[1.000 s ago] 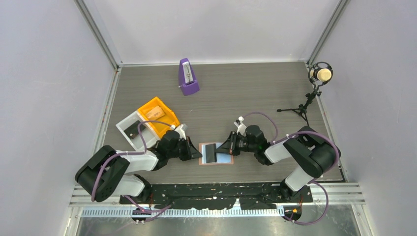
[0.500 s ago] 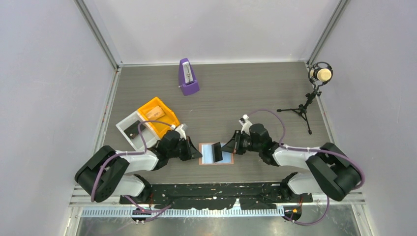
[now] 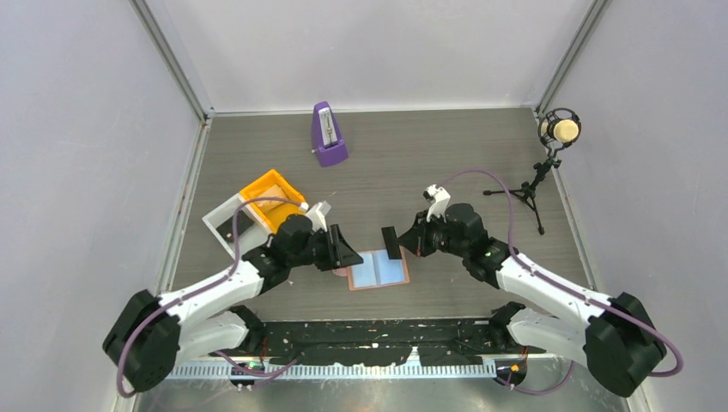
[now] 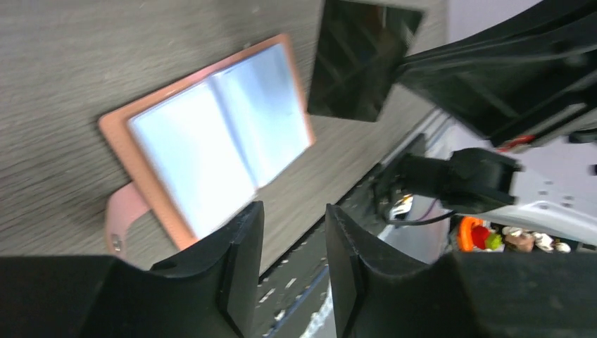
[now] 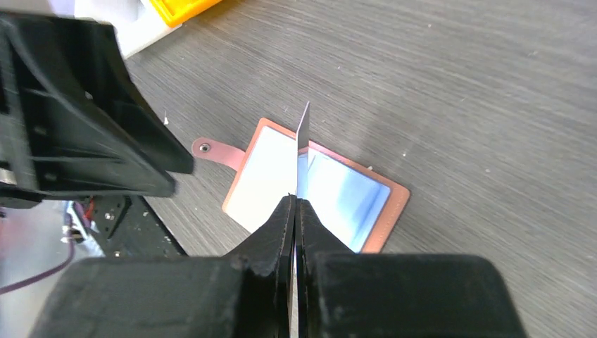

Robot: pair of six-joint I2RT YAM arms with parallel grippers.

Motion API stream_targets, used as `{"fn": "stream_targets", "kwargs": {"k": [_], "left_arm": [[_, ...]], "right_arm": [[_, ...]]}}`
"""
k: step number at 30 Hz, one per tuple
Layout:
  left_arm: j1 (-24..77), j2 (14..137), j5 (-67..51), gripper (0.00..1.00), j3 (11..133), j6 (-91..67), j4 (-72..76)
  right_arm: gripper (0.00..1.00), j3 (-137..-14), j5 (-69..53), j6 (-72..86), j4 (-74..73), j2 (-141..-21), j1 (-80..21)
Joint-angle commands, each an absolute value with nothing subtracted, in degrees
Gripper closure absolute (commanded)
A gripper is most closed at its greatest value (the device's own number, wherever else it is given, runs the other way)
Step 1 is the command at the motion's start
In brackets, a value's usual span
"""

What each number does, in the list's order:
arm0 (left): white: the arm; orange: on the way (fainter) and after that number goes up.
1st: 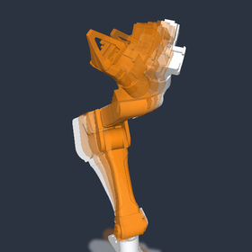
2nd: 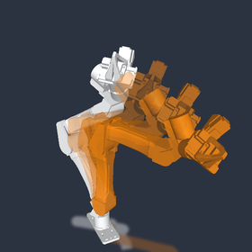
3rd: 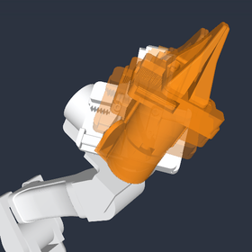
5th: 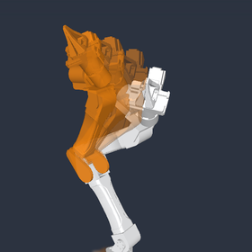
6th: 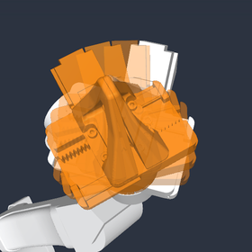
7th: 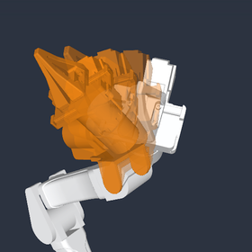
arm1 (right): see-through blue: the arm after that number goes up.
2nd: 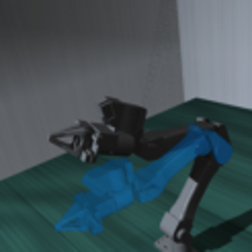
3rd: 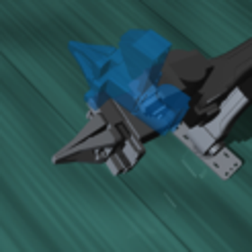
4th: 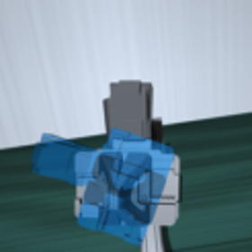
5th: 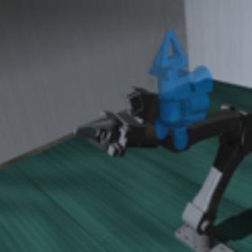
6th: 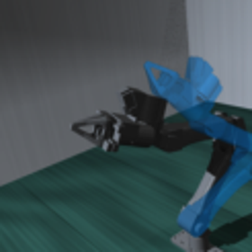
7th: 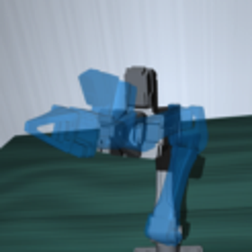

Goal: Take the credit cards out of the card holder
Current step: Remove the credit card from the card holder.

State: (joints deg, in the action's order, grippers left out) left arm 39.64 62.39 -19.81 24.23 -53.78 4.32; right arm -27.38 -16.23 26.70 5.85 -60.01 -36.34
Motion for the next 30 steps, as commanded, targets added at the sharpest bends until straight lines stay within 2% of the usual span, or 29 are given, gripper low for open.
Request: {"fn": "stream_targets", "kwargs": {"k": [1, 4, 9, 16, 24, 30], "left_arm": [[39.8, 54.9, -16.3, 0.57, 29.0, -55.6, -3.7], [39.8, 50.8, -14.0, 0.52, 30.2, -58.8, -4.0], [39.8, 47.6, -12.6, 0.47, 31.8, -66.2, -2.0], [39.8, 47.0, -11.7, 0.43, 34.1, -68.0, -5.2], [39.9, 49.6, -13.5, 0.41, 33.2, -66.2, -7.2], [39.9, 48.9, -12.2, 0.39, 31.2, -65.5, -10.1]], "right_arm": [[0.95, -29.2, -10.2, 15.5, 1.8, -55.1, -38.6], [0.95, -28.4, -5.3, 12.5, 2.3, -51.9, -42.6], [0.95, -28.8, 12.0, 6.7, 3.7, -48.9, -56.7], [0.95, -30.4, 32.8, -5.4, 7.6, -50.8, -74.2], [0.95, -35.8, 45.7, -12.7, 9.1, -60.9, -84.0], [0.95, -37.6, 48.7, -14.2, 8.8, -65.0, -87.1]]}}
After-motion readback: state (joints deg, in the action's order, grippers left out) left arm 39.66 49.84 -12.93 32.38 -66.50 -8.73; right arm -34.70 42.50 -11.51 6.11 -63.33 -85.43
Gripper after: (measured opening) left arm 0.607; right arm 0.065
